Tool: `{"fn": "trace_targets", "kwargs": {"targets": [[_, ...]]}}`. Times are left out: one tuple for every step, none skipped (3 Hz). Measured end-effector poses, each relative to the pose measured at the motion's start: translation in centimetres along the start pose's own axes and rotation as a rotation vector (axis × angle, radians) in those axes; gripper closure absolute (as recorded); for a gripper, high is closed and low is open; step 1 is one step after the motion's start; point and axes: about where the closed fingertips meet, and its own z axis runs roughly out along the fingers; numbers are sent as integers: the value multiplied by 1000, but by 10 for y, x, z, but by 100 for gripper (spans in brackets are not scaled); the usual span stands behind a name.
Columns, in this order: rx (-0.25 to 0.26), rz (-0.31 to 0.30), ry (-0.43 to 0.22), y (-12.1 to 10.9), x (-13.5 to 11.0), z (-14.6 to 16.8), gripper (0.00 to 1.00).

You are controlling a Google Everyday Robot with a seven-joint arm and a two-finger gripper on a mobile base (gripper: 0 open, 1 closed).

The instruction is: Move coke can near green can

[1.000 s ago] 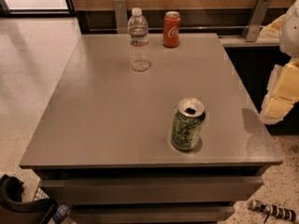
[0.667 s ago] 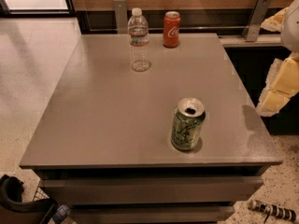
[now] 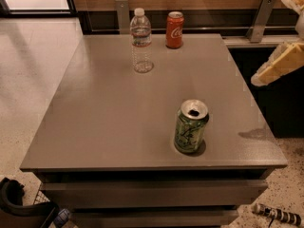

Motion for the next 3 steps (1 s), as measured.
{"fn": "trace_targets", "kwargs": {"targets": [[78, 77, -183, -26, -5, 30, 0], [115, 137, -337, -49, -26, 63, 0], [109, 143, -352, -53, -29, 69, 0]]}}
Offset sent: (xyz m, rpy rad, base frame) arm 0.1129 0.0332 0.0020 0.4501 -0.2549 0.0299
